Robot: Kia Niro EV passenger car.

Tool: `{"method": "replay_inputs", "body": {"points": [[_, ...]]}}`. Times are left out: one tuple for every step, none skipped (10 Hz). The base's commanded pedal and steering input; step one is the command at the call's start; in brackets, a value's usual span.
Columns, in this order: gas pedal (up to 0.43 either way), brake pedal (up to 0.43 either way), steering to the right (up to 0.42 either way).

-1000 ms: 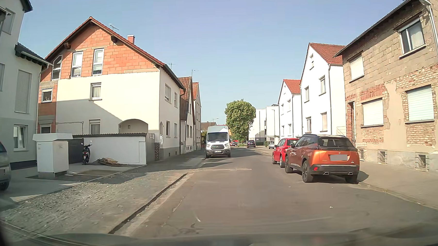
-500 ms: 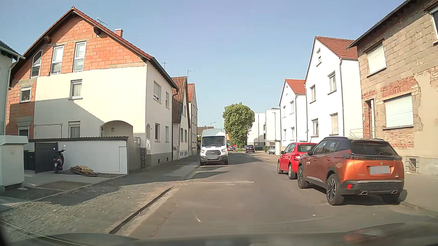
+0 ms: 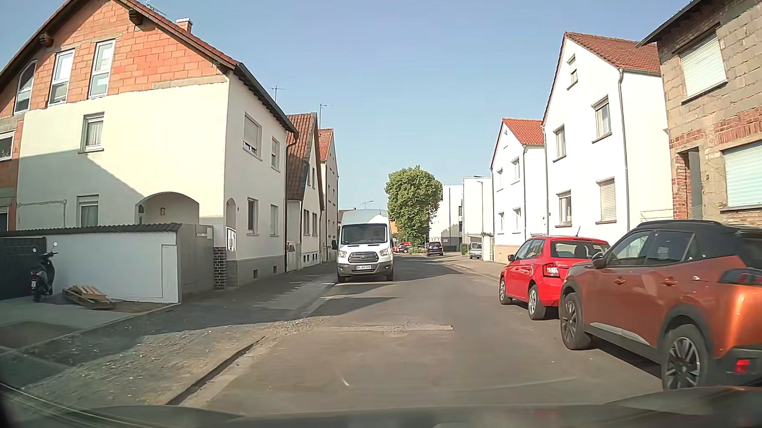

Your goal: Follow the waypoints while adhering to traffic rules and regulations

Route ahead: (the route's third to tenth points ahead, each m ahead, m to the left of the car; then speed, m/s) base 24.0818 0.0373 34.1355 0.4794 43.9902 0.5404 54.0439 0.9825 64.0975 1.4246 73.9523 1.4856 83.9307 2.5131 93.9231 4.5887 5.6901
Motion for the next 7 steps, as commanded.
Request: {"method": "replay_inputs", "body": {"points": [[0.02, 0.03, 0.008], [0.02, 0.03, 0.008], [0.02, 0.03, 0.008], [0.02, 0.03, 0.008], [0.02, 0.03, 0.008], [0.02, 0.03, 0.008], [0.02, 0.03, 0.008]]}}
